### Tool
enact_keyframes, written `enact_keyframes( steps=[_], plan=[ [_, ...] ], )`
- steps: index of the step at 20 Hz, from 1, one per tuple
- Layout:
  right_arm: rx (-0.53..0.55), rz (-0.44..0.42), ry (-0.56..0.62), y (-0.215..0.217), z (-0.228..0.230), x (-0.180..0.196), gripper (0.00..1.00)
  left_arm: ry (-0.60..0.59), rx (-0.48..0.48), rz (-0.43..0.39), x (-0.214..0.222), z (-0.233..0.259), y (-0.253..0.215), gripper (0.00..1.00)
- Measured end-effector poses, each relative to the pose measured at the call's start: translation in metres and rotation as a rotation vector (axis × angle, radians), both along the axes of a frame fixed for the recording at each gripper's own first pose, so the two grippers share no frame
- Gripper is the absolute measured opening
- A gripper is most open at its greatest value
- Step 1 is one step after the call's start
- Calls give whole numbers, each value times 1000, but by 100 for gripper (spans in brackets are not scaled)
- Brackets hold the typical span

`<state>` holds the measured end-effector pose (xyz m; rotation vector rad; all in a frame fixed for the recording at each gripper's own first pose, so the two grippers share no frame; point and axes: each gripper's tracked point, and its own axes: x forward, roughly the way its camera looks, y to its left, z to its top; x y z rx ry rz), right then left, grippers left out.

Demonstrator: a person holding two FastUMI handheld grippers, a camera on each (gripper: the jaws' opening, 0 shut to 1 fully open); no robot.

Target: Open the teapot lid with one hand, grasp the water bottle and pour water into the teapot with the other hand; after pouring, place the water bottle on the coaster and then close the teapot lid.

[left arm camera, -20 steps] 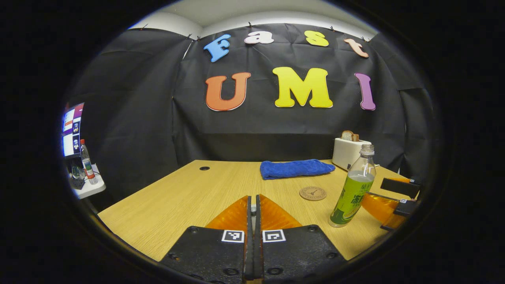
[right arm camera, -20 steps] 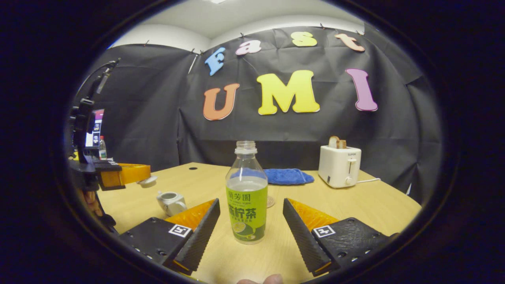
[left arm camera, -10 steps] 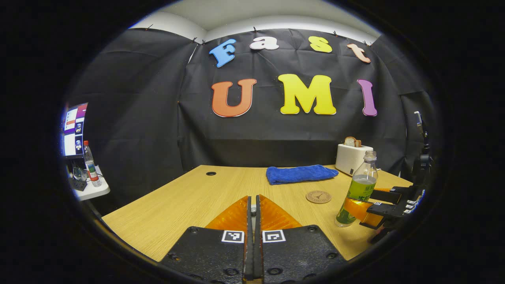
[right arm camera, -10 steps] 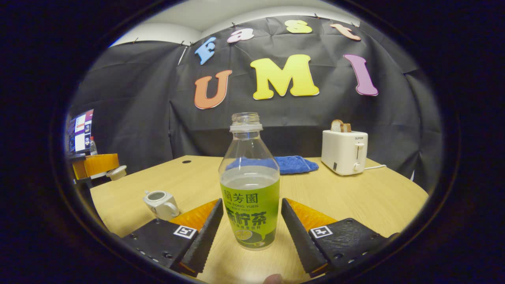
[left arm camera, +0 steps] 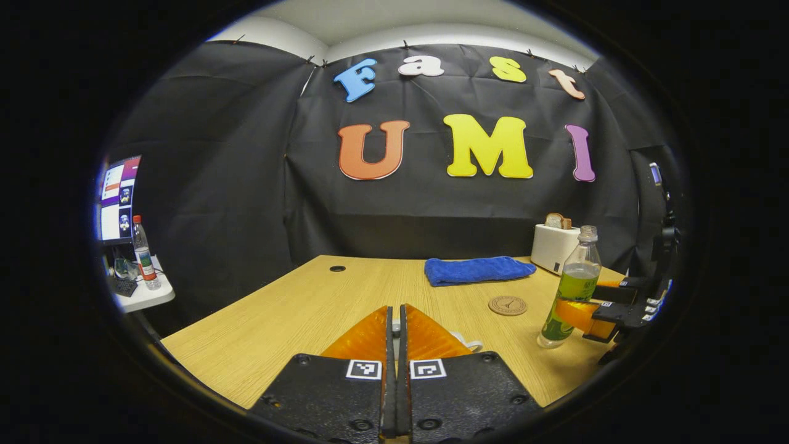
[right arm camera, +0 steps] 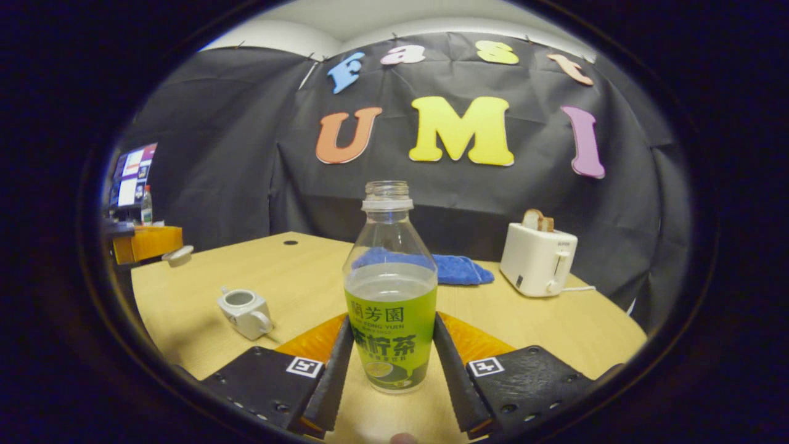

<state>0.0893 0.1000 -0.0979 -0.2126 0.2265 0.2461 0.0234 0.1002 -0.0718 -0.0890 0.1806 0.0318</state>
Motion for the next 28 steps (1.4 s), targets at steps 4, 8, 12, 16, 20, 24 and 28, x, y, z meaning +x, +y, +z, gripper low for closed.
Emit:
enact_keyframes(
  steps=[4,8,12,16,20,24,28],
  plan=[
    [-260,77,3,8,5,15,71,-9,-6,-16,0,0,5,3],
    [-482,129,-33,23,10,31,71,18,-31,-4,1,-13,21,3],
    [-677,184,-83,41,6,42,71,3,-32,10,3,-18,34,3],
    [-889,208,-197,56,13,46,71,-3,-3,4,3,-23,41,3],
    [-1036,241,-277,72,13,46,71,-17,-18,0,6,-28,45,3],
    [-1204,255,-386,79,18,47,71,-10,-23,10,7,-34,50,3],
    [-1320,288,-428,83,16,46,71,-8,-20,1,8,-37,50,3]
  ],
)
